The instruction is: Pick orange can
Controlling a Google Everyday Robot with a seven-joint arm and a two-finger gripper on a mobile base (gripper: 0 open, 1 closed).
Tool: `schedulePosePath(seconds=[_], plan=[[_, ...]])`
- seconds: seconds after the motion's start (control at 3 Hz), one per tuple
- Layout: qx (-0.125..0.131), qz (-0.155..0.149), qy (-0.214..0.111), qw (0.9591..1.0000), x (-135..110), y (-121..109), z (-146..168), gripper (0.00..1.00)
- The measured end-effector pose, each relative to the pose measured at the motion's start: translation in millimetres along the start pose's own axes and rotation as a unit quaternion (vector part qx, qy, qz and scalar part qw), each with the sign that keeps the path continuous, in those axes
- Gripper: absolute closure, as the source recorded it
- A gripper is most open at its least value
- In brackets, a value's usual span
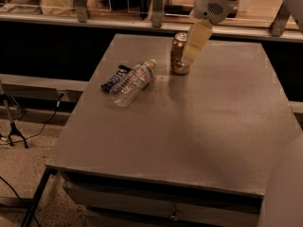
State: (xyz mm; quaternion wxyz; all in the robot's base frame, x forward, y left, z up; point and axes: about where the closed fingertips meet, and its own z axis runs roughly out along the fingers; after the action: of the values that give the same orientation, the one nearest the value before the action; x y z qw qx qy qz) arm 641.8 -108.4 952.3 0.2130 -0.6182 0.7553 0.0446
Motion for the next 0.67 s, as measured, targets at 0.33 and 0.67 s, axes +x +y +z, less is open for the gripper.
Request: schedulePosePath(seconds=[0.33, 0.67], plan=[[-0.016, 0.013, -0.004, 0.9998, -2.9, -19.4, 31.6, 0.00], [-0.021, 0.027, -0.002, 0.9994, 1.3, -33.7, 51.8, 0.00]])
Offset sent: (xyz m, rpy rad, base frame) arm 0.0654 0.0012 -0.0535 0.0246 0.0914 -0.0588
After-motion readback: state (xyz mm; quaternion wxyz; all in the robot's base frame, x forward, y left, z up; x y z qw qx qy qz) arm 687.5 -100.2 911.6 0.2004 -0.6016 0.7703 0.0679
